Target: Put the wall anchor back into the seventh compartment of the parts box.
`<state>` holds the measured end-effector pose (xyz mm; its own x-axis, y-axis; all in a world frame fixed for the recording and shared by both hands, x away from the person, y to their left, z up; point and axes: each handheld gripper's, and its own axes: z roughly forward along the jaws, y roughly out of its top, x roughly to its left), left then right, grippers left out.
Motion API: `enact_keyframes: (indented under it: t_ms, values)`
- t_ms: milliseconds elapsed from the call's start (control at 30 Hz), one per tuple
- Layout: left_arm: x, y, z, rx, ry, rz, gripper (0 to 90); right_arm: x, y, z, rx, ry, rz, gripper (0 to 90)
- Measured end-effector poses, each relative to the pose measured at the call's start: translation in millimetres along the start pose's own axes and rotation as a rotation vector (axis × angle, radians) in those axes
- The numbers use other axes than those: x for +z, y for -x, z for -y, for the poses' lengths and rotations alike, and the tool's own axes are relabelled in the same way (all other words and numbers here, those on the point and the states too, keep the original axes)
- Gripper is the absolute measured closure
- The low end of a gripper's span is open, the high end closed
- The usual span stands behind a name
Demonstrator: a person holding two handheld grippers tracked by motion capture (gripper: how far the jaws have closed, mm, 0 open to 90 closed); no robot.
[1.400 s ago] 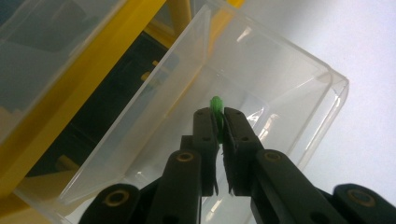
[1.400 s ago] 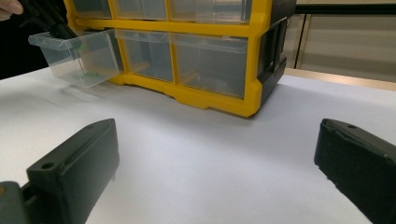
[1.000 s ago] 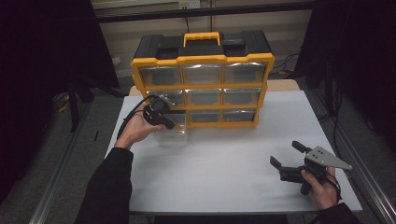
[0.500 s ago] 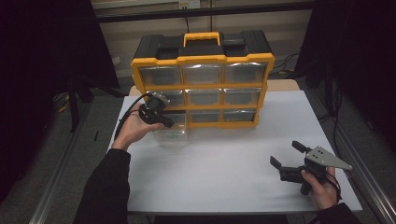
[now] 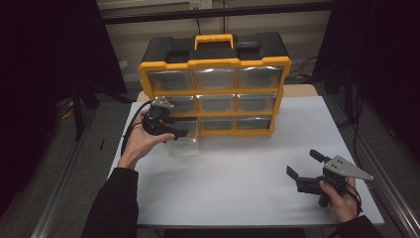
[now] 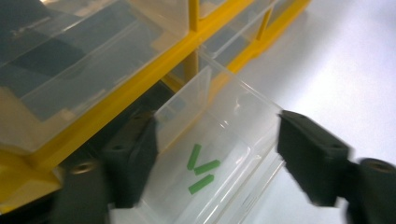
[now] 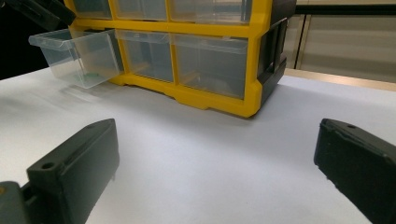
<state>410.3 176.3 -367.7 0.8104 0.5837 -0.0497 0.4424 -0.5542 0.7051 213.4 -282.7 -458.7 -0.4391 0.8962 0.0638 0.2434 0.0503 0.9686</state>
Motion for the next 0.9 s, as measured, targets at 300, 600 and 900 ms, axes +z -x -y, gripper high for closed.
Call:
enact_keyframes:
  t_ms: [300,600,900]
  values:
    - [-7.8,0.9,16.7,0.021,0.108,-0.042,3.8,-0.1,-0.2,-0.2,-0.001,-0.001,-0.002,0.0]
    - [-16.4,-2.5,38.5,-0.036,0.231,-0.125,2.9,0.1,-0.5,-0.1,0.0,-0.002,-0.002,0.0]
    - [-19.2,4.7,60.1,-0.059,0.307,-0.149,3.1,-0.3,-0.6,-0.2,0.001,0.0,-0.001,0.0]
